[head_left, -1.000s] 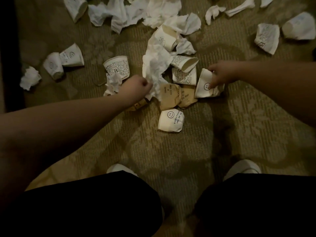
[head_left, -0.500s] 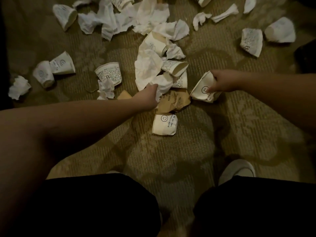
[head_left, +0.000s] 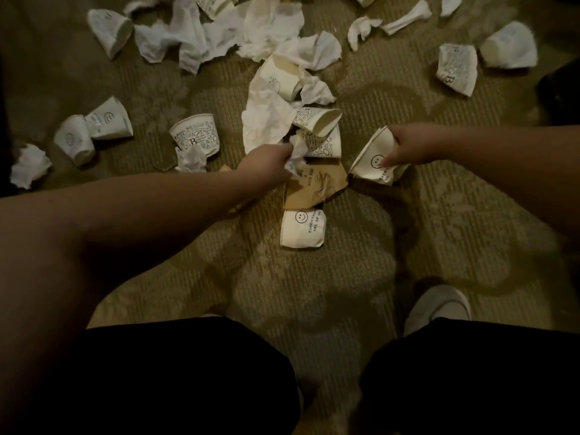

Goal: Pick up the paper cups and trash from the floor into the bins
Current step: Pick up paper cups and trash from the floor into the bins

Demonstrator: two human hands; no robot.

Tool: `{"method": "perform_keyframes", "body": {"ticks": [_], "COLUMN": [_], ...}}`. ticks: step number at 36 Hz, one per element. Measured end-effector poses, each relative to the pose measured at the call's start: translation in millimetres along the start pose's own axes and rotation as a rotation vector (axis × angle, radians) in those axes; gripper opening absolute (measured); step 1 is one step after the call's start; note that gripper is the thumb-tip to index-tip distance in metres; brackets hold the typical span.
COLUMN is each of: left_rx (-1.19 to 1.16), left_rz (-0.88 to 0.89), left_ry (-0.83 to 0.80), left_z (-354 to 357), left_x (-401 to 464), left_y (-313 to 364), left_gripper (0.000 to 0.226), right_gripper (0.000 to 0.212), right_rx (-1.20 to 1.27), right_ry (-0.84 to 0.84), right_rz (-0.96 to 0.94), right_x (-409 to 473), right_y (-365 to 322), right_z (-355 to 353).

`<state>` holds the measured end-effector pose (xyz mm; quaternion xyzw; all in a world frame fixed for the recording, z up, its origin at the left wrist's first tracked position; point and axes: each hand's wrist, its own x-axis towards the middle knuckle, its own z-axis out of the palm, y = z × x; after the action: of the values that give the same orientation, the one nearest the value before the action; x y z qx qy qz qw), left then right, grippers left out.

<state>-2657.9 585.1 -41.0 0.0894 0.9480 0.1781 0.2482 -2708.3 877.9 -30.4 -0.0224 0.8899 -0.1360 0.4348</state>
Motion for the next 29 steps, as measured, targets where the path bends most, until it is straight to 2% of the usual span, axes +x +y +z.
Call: {"method": "perform_keyframes", "body": {"ticks": [2, 5, 9, 14, 15, 17, 19, 21, 22, 25, 29], "left_rx": [-0.081, -0.230, -0.478, -0.924, -1.037, -1.093, -0.864, -0.524, -0.454, -0.480, -0.435], "left_rz": [-0.043, -0.190, -0.283, -0.396, -0.424, -0.499, -0.480, -0.404, -0.380, -0.355, -0.342], "left_ry": [0.043, 0.040, -0.107, -0.339, -0.351, -0.309, -0.270, -0.263, -0.241, -0.140, -0.128], "left_z": [-5.6, -9.9, -10.3, -3.2, -1.7, 2.7, 7.4, 8.5, 10.4, 17.0, 26.8], "left_x": [-1.1, -2.5, -8.8, -19.4, -20.3, -17.6, -13.7, -13.9, -13.4, -11.4, -11.0], "left_y": [2.5, 4.3, 6.8, 10.5, 12.4, 14.0, 13.9, 15.9, 14.7, 12.8, 14.2], "left_gripper": [0.014, 0.026, 0.035, 0.026, 0.021, 0.020, 0.025, 0.039, 0.042, 0.038, 0.037], "right_gripper": [0.072, 0.073, 0.067, 0.064, 0.063, 0.061, 0.058, 0.056, 0.055, 0.050, 0.043], "right_rx": [-0.003, -0.004, 0.018, 0.095, 0.111, 0.128, 0.157, 0.179, 0.187, 0.209, 0.221], "right_ry": [-0.003, -0.004, -0.015, -0.061, -0.069, -0.079, -0.094, -0.112, -0.122, -0.134, -0.123], "right_rz": [0.005, 0.009, 0.015, 0.021, 0.021, 0.021, 0.017, 0.015, 0.014, 0.007, -0.006], "right_x": [-0.7, -1.5, -0.5, 1.4, 2.1, 3.5, 3.9, 2.5, 1.3, -1.7, -5.9], "right_y": [-1.0, -3.1, -4.7, -2.1, -0.6, 2.9, 6.5, 8.8, 9.8, 14.4, 18.9], "right_z": [-1.0, -2.5, -5.1, -8.2, -7.8, -7.0, -6.4, -5.6, -4.9, -3.0, -0.9]}}
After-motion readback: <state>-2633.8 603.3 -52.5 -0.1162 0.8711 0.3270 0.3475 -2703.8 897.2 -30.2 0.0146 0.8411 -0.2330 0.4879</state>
